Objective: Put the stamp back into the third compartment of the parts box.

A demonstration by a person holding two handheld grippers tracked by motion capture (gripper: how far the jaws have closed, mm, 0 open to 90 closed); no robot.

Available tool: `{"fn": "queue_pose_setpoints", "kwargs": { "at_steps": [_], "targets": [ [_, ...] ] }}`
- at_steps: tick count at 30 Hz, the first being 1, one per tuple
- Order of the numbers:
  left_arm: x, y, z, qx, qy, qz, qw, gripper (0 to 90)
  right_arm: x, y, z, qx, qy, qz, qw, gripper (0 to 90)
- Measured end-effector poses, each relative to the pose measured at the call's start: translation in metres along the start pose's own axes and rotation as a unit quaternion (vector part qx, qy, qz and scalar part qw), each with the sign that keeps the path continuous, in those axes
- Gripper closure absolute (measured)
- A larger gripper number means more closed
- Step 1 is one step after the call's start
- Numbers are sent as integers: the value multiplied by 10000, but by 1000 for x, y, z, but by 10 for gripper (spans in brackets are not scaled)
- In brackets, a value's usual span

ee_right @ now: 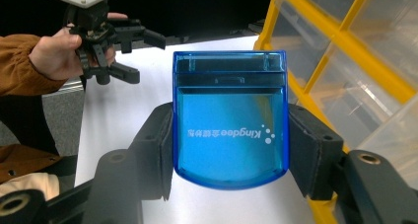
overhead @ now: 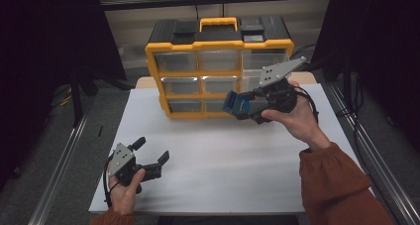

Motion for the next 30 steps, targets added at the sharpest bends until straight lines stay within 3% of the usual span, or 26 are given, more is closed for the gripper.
{"fn": "queue_pose_setpoints", "kwargs": {
  "at_steps": [15,30],
  "targets": [
    [0,-1,0,-11,-9,11,10000,35,-29,-12,-16,160,90,-100,9998,423],
    [0,-1,0,15,5,28,10000,36,-44,-29,-47,394,-29,79,9992,422]
  ]
}}
Point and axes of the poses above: each handheld gripper's, and its own axes: z roughly forward along the jaws, x roughly out of its underside, y roughly to its left, the point moved 4 cm from there along z, roughly forward along the jaws, and after that the axes turned 1 degree about z, right-handed, at the moved point
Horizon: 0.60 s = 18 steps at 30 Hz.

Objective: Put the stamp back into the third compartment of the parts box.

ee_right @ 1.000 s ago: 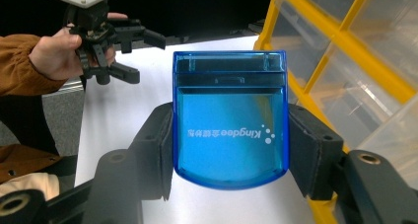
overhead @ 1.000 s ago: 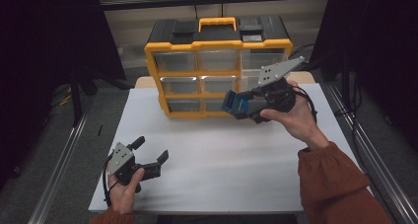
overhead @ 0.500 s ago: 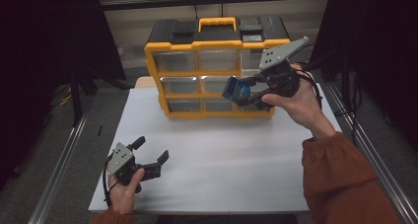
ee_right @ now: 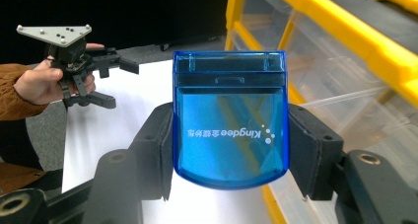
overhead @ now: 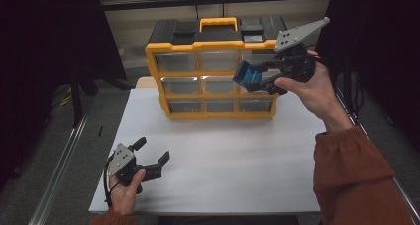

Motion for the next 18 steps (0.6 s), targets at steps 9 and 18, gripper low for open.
{"fn": "queue_pose_setpoints", "kwargs": {
  "at_steps": [9,18],
  "targets": [
    [0,0,0,7,-24,-15,10000,36,-13,-11,-16,203,84,45,9997,422],
    [0,0,0,5,10,12,10000,36,-19,-26,-23,391,306,152,9987,422]
  ]
}}
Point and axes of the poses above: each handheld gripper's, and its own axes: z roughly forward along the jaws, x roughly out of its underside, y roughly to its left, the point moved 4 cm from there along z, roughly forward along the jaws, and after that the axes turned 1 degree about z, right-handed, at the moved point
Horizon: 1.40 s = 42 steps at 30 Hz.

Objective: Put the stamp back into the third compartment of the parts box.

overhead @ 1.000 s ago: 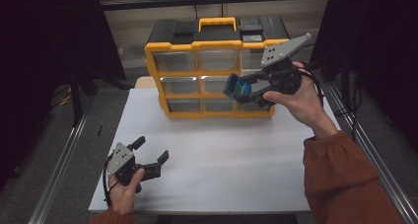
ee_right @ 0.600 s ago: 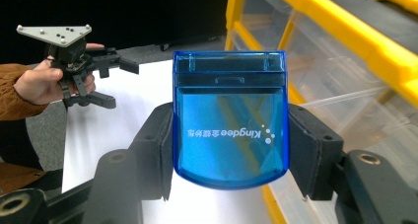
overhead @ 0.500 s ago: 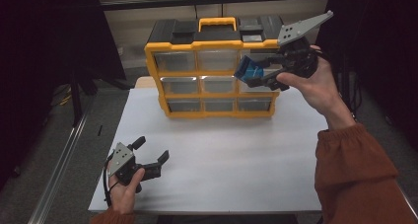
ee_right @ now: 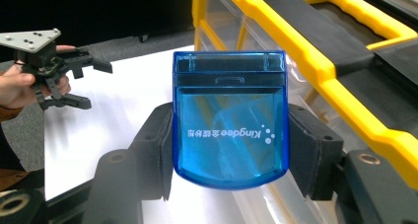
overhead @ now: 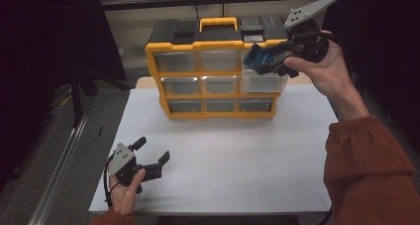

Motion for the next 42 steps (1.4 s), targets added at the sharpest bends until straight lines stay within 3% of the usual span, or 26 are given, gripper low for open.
{"fn": "queue_pose_setpoints", "kwargs": {
  "at_steps": [11,22,31,35,42],
  "targets": [
    [0,0,0,-11,-11,-26,10000,36,-11,-16,2,137,381,122,9991,422],
    [0,0,0,-5,-9,-17,10000,36,-18,-30,8,206,841,251,9959,422],
    [0,1,0,-18,-25,-7,10000,36,-22,-37,14,351,1356,331,9896,422],
    [0,0,0,2,-18,-30,10000,36,-21,-40,13,377,1667,378,9846,422],
    [0,0,1,26,-16,-15,10000,38,-16,-46,16,371,1938,453,9793,422]
  ]
}}
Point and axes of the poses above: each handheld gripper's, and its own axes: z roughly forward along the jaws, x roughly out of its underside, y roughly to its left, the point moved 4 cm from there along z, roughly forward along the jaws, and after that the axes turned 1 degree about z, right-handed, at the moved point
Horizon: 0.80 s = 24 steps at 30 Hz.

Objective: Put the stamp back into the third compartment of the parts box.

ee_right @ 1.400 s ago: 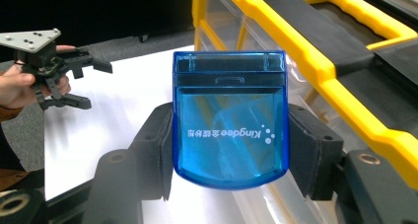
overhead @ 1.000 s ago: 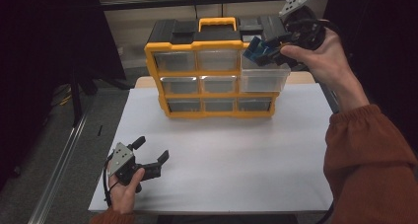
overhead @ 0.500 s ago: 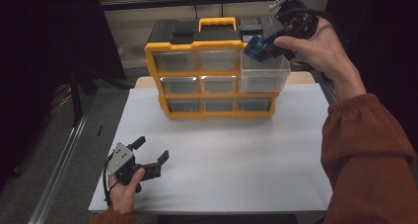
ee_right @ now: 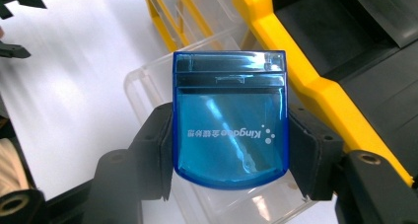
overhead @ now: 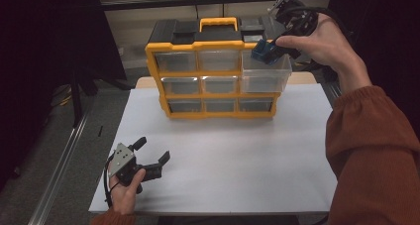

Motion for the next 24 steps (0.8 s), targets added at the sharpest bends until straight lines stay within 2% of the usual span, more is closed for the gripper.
{"fn": "queue_pose_setpoints", "kwargs": {
  "at_steps": [7,9,14,18,24],
  "targets": [
    [0,1,0,-59,16,-30,10000,38,2,-4,7,-49,218,10,9997,422],
    [0,1,0,-18,-5,-47,10000,38,3,-5,9,-75,268,42,9996,422],
    [0,-1,0,-3,-3,-57,10000,38,2,-5,14,-39,303,-7,9995,422],
    [1,0,1,-40,-14,-93,9999,38,4,-8,15,-57,335,108,9994,422],
    [1,0,1,-39,14,-41,10000,41,4,-9,16,-99,339,148,9993,421]
  ]
}}
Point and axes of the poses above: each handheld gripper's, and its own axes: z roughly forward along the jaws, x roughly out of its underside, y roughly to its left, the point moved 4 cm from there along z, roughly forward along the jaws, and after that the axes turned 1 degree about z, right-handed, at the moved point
